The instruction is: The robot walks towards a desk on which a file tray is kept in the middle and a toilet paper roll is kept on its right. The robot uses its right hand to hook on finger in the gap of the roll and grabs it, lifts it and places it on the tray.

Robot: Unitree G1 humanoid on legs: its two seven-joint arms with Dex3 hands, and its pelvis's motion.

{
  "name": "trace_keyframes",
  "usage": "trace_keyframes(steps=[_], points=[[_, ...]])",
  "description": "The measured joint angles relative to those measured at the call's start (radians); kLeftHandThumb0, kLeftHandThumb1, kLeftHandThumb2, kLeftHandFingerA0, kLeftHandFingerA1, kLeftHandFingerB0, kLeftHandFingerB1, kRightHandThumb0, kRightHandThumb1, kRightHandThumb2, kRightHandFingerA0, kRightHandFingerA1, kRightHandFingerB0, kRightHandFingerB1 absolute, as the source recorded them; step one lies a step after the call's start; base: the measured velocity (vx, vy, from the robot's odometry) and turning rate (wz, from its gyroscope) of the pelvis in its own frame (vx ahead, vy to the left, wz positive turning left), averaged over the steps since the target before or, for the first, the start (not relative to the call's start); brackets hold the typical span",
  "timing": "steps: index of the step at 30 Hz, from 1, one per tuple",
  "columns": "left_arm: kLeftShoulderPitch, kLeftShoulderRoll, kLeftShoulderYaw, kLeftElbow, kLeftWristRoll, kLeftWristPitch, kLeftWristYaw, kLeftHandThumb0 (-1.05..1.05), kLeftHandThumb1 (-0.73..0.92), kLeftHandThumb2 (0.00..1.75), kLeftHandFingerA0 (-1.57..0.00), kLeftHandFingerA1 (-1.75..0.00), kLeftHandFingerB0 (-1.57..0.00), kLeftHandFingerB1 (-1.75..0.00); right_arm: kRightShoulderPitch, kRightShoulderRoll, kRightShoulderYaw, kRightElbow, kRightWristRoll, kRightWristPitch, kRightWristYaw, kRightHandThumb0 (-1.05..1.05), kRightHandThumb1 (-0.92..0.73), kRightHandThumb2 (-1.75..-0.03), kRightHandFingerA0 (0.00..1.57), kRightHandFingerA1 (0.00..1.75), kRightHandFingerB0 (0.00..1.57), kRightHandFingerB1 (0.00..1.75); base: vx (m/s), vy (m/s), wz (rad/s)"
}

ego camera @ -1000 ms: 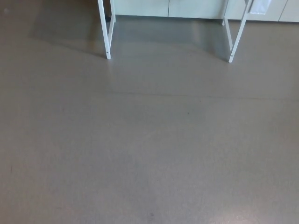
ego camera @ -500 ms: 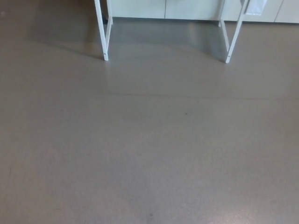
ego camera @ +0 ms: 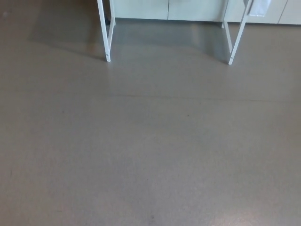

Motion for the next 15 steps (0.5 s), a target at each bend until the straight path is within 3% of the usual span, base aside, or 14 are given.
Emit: trace_keyframes(steps=[1,2,4,5,6,7,8,9,10,11,12,13,15], points=[[-0.001,0.003,-0.008,0.002,0.002,0.0,-0.003,-0.74,0.76,1.0,-0.16,-0.55,-0.1,-0.47,-0.001,0.0,0.0,0.008,0.002,-0.015,0.002,-0.24,-0.5,-0.96,0.03,0.51,0.0,0.46,0.0,0.0,0.0],[0.0,0.004,-0.013,0.002,0.003,-0.001,-0.003,-0.74,0.74,1.01,-0.18,-0.55,-0.09,-0.47,-0.002,0.001,0.0,0.014,0.004,-0.026,0.003,-0.37,-0.49,-0.62,0.1,0.38,0.17,0.34,0.0,0.0,0.0],[0.002,0.003,-0.02,0.002,0.003,-0.001,-0.005,-0.72,0.74,0.99,-0.14,-0.52,-0.09,-0.46,-0.008,0.002,0.0,0.033,0.008,-0.055,0.005,-0.35,-0.51,-0.6,0.12,0.37,0.18,0.33,0.0,0.0,0.0],[0.003,0.003,-0.02,0.002,0.003,-0.001,-0.005,-0.7,0.91,0.67,-0.17,-0.46,-0.13,-0.35,-0.01,0.004,-0.001,0.041,0.009,-0.067,0.005,-0.22,-0.5,-0.95,0.03,0.51,0.01,0.47,0.0,0.0,0.0],[0.005,0.002,-0.02,0.001,0.002,-0.001,-0.006,-0.69,0.92,0.67,-0.17,-0.45,-0.14,-0.35,-0.015,0.007,-0.001,0.056,0.011,-0.085,0.005,-0.4,-0.52,-0.62,0.13,0.39,0.17,0.34,0.0,0.0,0.0],[0.008,0.002,-0.021,0.001,0.002,-0.001,-0.006,-0.69,0.9,0.67,-0.19,-0.46,-0.18,-0.37,-0.02,0.011,0.001,0.067,0.011,-0.1,0.005,-0.23,-0.45,-0.95,0.09,0.52,0.07,0.49,0.0,0.0,0.0],[0.011,0.001,-0.021,0.001,0.002,-0.002,-0.006,-0.68,0.91,0.67,-0.24,-0.48,-0.25,-0.4,-0.021,0.015,0.002,0.072,0.011,-0.117,0.006,-0.38,-0.55,-0.63,0.13,0.39,0.16,0.34,0.0,0.0,0.0],[0.015,-0.001,-0.02,0.001,0.001,-0.002,-0.005,-0.68,0.91,0.67,-0.24,-0.47,-0.2,-0.38,-0.019,0.016,0.003,0.073,0.012,-0.131,0.009,-0.26,-0.49,-0.96,0.03,0.5,0.01,0.47,0.0,0.0,0.0],[0.021,-0.002,-0.02,0.0,0.001,-0.004,-0.005,-0.67,0.92,0.67,-0.2,-0.46,-0.14,-0.35,-0.015,0.016,0.003,0.07,0.013,-0.144,0.012,-0.27,-0.5,-0.97,0.03,0.51,0.0,0.48,0.0,0.0,0.0],[0.032,-0.003,-0.018,-0.001,0.0,-0.006,-0.006,-0.35,0.61,1.15,-0.02,-0.51,-0.01,-0.5,-0.011,0.017,0.003,0.063,0.015,-0.155,0.016,-0.42,-0.57,-0.59,0.08,0.29,0.11,0.28,0.0,0.0,0.0],[0.042,-0.004,-0.013,-0.002,-0.003,-0.008,-0.007,-0.68,0.91,0.66,-0.19,-0.44,-0.15,-0.34,-0.005,0.017,0.002,0.055,0.017,-0.168,0.021,-0.42,-0.56,-0.59,0.05,0.29,0.08,0.27,0.0,0.0,0.0],[0.05,-0.004,-0.008,-0.002,-0.006,-0.012,-0.008,-0.35,0.61,1.15,-0.01,-0.51,0.0,-0.49,0.0,0.017,0.001,0.052,0.019,-0.177,0.024,-0.44,-0.55,-0.66,0.05,0.26,0.06,0.27,0.0,0.0,0.0],[0.067,-0.005,-0.004,-0.004,-0.011,-0.017,-0.018,-0.35,0.6,1.15,-0.01,-0.51,0.0,-0.5,0.007,0.017,-0.004,0.05,0.026,-0.193,0.037,-0.44,-0.55,-0.66,0.05,0.25,0.06,0.27,0.0,0.0,0.0]])
